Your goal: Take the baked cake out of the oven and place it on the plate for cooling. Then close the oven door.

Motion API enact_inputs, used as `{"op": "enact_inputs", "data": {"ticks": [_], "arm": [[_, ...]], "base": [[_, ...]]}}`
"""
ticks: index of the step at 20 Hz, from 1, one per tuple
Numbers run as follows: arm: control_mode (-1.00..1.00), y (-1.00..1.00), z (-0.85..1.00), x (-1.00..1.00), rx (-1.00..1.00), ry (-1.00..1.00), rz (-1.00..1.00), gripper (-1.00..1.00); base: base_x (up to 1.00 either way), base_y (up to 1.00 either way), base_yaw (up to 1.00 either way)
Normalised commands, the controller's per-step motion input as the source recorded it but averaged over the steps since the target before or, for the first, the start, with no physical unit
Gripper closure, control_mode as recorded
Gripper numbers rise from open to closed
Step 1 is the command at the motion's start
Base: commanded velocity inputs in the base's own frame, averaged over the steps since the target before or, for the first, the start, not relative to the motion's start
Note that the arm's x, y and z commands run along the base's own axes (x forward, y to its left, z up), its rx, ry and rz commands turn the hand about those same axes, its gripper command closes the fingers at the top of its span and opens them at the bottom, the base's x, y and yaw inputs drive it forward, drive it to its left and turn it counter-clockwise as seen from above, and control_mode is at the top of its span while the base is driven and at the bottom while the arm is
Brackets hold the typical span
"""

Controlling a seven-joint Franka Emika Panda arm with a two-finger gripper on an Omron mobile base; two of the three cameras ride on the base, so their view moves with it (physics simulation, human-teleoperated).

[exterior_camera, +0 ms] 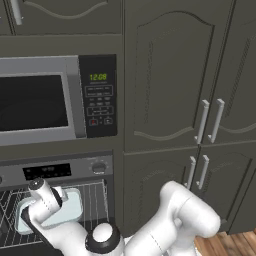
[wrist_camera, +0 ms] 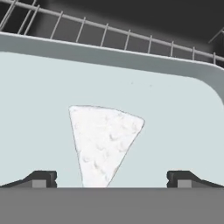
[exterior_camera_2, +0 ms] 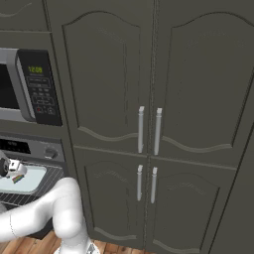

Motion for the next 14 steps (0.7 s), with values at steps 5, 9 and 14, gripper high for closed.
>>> {"op": "enact_inputs", "data": {"ticks": [5, 9, 14], "arm": [[-1.0, 0.16, -0.13, 0.15, 0.0, 0.08, 0.0, -1.0], [-1.0, 0.16, -0.26, 0.02, 0.0, 0.05, 0.0, -1.0], [-1.0, 0.05, -0.25, 0.04, 0.0, 0.02, 0.0, -1.0]], "base": [[0.0, 0.0, 0.0], [0.0, 0.0, 0.0], [0.0, 0.0, 0.0]]}}
